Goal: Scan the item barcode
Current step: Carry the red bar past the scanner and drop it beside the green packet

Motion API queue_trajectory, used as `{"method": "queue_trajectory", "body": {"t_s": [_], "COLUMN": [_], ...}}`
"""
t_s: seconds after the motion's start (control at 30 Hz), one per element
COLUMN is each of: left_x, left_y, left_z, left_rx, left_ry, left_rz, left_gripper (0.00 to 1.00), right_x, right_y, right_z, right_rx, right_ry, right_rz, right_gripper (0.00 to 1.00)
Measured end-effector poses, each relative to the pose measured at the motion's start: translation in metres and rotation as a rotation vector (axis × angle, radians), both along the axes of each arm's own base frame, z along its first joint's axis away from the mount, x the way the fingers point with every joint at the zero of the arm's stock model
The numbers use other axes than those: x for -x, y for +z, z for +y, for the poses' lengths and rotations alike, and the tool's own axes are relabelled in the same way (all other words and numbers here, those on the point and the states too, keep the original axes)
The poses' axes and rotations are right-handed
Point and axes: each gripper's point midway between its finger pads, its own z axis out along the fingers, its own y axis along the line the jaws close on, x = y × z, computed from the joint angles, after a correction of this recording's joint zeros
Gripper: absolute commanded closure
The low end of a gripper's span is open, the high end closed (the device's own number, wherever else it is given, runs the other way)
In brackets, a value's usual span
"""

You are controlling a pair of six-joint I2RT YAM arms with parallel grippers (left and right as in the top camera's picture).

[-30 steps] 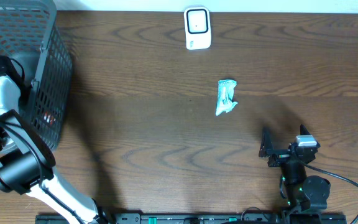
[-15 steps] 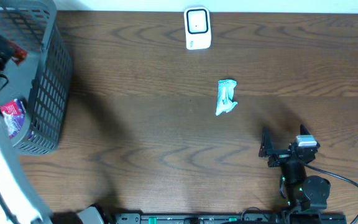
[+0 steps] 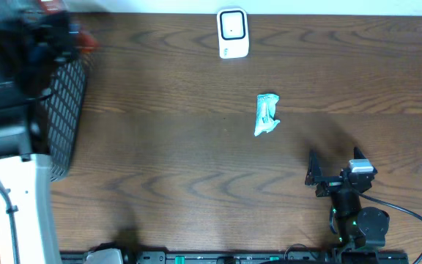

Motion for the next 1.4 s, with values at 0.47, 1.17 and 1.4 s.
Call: {"method": "queue_trajectory", "body": {"t_s": [0.47, 1.17, 1.4], "left_x": [-0.045, -0.036, -0.021], "left_y": [-0.154, -0.327, -0.359], "left_z": [-0.154, -0.247, -0.279], "left_rx": [-0.058, -0.100, -0.123], "left_ry": [-0.343, -0.365, -0.388], "left_rz": [0.388, 0.766, 0.817], "left_gripper": [0.93, 0.92, 0.92], "right_x": [0.000, 0.000, 0.000], "right_y": [0.000, 0.000, 0.000], "right_z": [0.000, 0.000, 0.000], "right_rx": [0.000, 0.000, 0.000], "right_ry": [0.000, 0.000, 0.000], "right_rz": [0.000, 0.000, 0.000], "right_gripper": [0.01, 0.01, 0.01]}}
